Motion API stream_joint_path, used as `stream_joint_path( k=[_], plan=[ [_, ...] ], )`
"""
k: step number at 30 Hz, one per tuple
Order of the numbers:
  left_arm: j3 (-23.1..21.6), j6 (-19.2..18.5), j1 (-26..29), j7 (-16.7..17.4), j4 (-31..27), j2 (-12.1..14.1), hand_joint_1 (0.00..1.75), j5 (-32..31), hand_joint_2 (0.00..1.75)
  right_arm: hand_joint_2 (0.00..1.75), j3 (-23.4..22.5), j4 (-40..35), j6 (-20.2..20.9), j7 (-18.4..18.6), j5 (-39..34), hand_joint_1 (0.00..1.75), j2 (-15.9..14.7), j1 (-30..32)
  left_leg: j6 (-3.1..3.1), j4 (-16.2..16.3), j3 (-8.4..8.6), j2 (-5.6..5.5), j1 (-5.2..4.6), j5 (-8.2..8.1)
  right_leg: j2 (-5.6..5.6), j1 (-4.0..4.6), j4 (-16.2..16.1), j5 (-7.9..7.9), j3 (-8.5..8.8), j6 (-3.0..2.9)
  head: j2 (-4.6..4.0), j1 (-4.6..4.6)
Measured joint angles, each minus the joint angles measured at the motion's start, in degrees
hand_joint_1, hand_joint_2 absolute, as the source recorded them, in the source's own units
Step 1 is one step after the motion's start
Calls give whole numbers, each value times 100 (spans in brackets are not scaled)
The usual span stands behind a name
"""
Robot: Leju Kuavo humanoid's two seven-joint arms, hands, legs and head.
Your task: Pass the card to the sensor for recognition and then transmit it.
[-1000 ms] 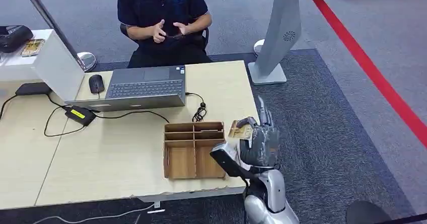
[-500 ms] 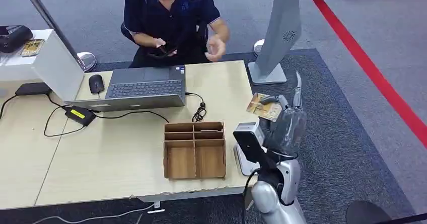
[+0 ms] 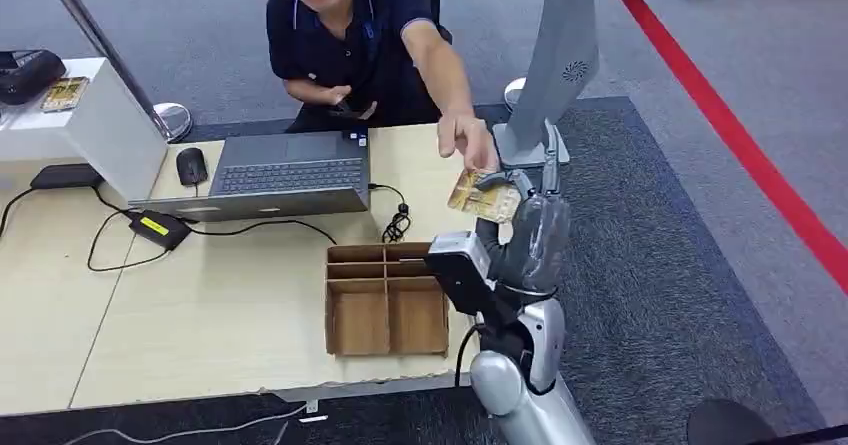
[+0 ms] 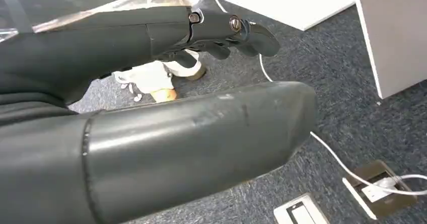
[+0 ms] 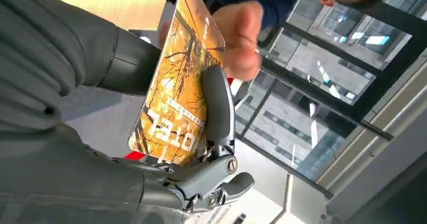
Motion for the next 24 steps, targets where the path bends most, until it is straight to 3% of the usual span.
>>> stream_joint_path(
  k=[13,14,15,24],
  plan=[
    [4,2,-2,-15,0,-9,0,-4,0,175,365,245,0,9,-55,175,7,-82,0,0,0,0,0,0,0,0,-1,0,0,0,0,2],
    [4,2,-2,-15,0,-9,0,-4,0,175,385,260,0,9,-57,9,7,-87,0,0,0,0,0,0,0,0,-1,0,-1,0,0,0],
    [4,2,-2,-15,0,-9,0,-4,0,175,395,273,0,9,-59,0,7,-89,0,0,0,0,0,0,0,0,-1,0,-1,0,0,0],
    [11,2,1,-33,0,-11,0,-120,0,175,594,369,0,302,-107,0,-17,-179,0,0,0,1,0,0,0,0,-1,0,-1,0,0,-2]
  ],
)
